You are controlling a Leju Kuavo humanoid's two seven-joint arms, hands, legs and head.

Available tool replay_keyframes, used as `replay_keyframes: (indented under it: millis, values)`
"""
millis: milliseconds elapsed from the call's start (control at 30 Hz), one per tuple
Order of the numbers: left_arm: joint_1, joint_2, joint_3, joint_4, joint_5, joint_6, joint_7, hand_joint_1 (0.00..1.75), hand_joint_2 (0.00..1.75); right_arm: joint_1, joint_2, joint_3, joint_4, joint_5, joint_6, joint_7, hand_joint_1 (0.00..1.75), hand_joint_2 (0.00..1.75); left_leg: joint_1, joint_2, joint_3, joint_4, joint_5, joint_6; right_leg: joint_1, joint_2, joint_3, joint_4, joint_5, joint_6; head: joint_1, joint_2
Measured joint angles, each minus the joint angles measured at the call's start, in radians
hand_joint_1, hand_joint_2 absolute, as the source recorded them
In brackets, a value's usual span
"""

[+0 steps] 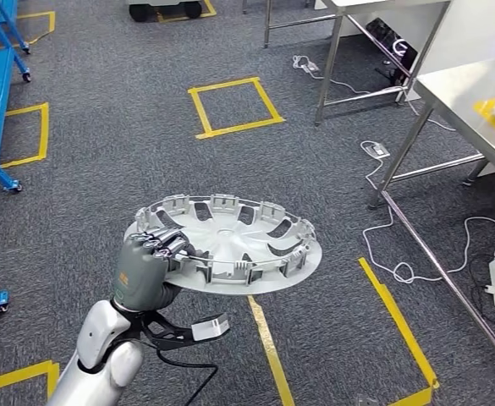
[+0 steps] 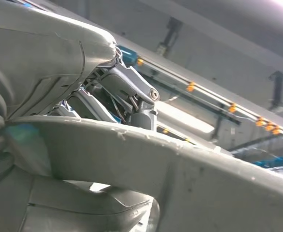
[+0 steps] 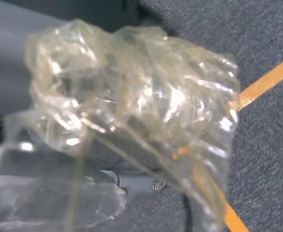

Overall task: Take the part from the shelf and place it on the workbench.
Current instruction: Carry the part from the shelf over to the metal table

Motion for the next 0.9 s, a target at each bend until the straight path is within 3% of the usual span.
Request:
replay_keyframes:
  millis: [67,133,167,233,267,333,367,400,433,500,567,633,667,700,767,833,867,900]
  values:
    - [-0.004,-0.001,0.001,0.001,0.000,0.000,-0.002,1.75,1.75,-0.001,0.001,-0.001,0.000,0.000,0.000,0.000,0.00,0.00,-0.004,0.015,0.005,-0.001,-0.004,-0.011,0.007,-0.010,0.021,-0.036,0.000,-0.013,-0.002,0.000]
    - [-0.006,-0.004,0.001,0.003,0.001,-0.001,-0.004,1.75,1.75,0.000,0.001,-0.002,0.000,0.000,0.000,0.000,0.00,0.00,0.000,0.027,0.012,-0.002,-0.010,-0.023,0.006,0.012,0.024,-0.041,0.001,-0.028,-0.003,0.000]
    - [-0.007,-0.006,0.002,0.004,0.001,-0.001,-0.004,1.75,1.75,0.001,0.001,-0.003,0.000,0.000,0.000,0.000,0.00,0.00,0.002,0.017,0.012,0.007,-0.020,-0.028,0.005,0.023,0.027,-0.044,0.002,-0.035,-0.003,0.000]
    - [-0.008,-0.006,0.003,0.006,0.002,-0.002,-0.005,1.75,1.75,0.000,0.001,-0.004,-0.001,0.000,-0.001,0.000,0.00,0.00,0.006,-0.029,-0.016,0.083,-0.069,-0.034,0.001,0.045,0.036,-0.049,0.004,-0.046,-0.008,0.000]
    - [-0.008,-0.006,0.003,0.007,0.002,-0.002,-0.006,1.75,1.75,-0.001,0.001,-0.004,-0.001,0.000,0.000,0.000,0.00,0.00,0.007,-0.055,-0.047,0.149,-0.102,-0.034,0.002,0.056,0.038,-0.050,0.003,-0.050,-0.010,0.000]
    - [-0.008,-0.006,0.004,0.010,0.003,-0.003,-0.008,1.75,1.75,-0.002,0.001,-0.004,-0.001,0.000,0.000,0.000,0.00,0.00,0.006,-0.074,-0.110,0.267,-0.141,-0.033,0.004,0.083,0.042,-0.049,0.001,-0.054,-0.013,0.000]
    - [-0.007,-0.006,0.004,0.012,0.003,-0.003,-0.008,1.75,1.75,-0.001,0.001,-0.004,-0.001,0.000,0.000,0.001,0.00,0.00,0.006,-0.077,-0.124,0.285,-0.131,-0.032,0.006,0.098,0.045,-0.049,0.000,-0.055,-0.013,0.000]
    - [-0.007,-0.006,0.004,0.014,0.003,-0.004,-0.008,1.75,1.75,-0.001,0.001,-0.005,-0.001,0.000,0.000,0.001,0.00,0.00,0.005,-0.079,-0.121,0.261,-0.099,-0.029,0.006,0.114,0.048,-0.048,-0.001,-0.055,-0.013,0.000]
    - [-0.007,-0.006,0.004,0.015,0.003,-0.004,-0.008,1.75,1.75,-0.001,0.001,-0.005,-0.001,0.000,0.000,0.001,0.00,0.00,0.005,-0.088,-0.101,0.205,-0.055,-0.025,0.006,0.129,0.051,-0.048,-0.003,-0.054,-0.013,0.000]
    - [-0.007,-0.006,0.005,0.015,0.003,-0.005,-0.008,1.75,1.75,-0.001,0.002,-0.006,0.000,0.000,0.000,0.001,0.00,0.00,0.008,-0.136,-0.054,0.075,0.018,-0.017,0.005,0.155,0.050,-0.043,-0.006,-0.049,-0.012,0.000]
    - [-0.010,-0.007,0.005,0.015,0.004,-0.006,-0.009,1.75,1.75,-0.001,0.004,-0.006,0.000,0.000,-0.001,0.001,0.00,0.00,0.009,-0.170,-0.032,0.014,0.031,-0.014,0.001,0.177,0.040,-0.039,-0.006,-0.039,-0.012,0.000]
    - [-0.012,-0.009,0.005,0.016,0.005,-0.008,-0.012,1.75,1.75,0.000,0.004,-0.007,0.000,0.000,-0.002,0.002,0.00,0.00,0.009,-0.154,-0.027,0.001,0.026,-0.011,-0.004,0.197,0.028,-0.040,-0.004,-0.026,-0.012,0.000]
    - [-0.012,-0.010,0.005,0.016,0.006,-0.008,-0.014,1.75,1.75,0.000,0.004,-0.007,0.000,0.000,-0.002,0.002,0.00,0.00,0.011,-0.142,-0.024,-0.005,0.028,-0.007,-0.002,0.189,0.022,-0.035,-0.008,-0.021,-0.011,0.000]
    - [-0.013,-0.012,0.006,0.016,0.009,-0.007,-0.018,1.75,1.75,0.000,0.004,-0.007,0.000,0.001,-0.003,0.002,0.00,0.00,0.012,-0.128,-0.020,-0.011,0.029,-0.002,0.000,0.166,0.009,-0.015,-0.020,-0.016,-0.008,0.000]
    - [-0.015,-0.015,0.005,0.015,0.016,-0.003,-0.032,1.75,1.75,-0.003,0.004,-0.007,0.000,0.002,-0.005,0.002,0.00,0.00,0.010,-0.098,-0.014,-0.016,0.028,0.006,0.003,0.095,-0.045,0.090,-0.072,-0.008,-0.002,0.000]
    - [-0.015,-0.016,0.002,0.015,0.024,0.003,-0.046,1.75,1.75,-0.005,0.004,-0.007,0.000,0.003,-0.006,0.002,0.00,0.00,0.008,-0.067,-0.011,-0.016,0.024,0.008,-0.001,0.062,-0.111,0.214,-0.116,0.000,0.000,0.000]
    - [-0.015,-0.016,-0.001,0.015,0.029,0.005,-0.054,1.75,1.75,-0.005,0.004,-0.007,0.000,0.004,-0.006,0.002,0.00,0.00,0.008,-0.053,-0.009,-0.016,0.021,0.007,-0.003,0.057,-0.124,0.236,-0.114,0.003,0.000,0.000]
    - [-0.015,-0.016,-0.005,0.015,0.036,0.007,-0.062,1.75,1.75,-0.004,0.004,-0.007,0.000,0.005,-0.007,0.002,0.00,0.00,0.008,-0.039,-0.005,-0.016,0.018,0.005,-0.006,0.052,-0.116,0.217,-0.092,0.006,0.000,0.000]
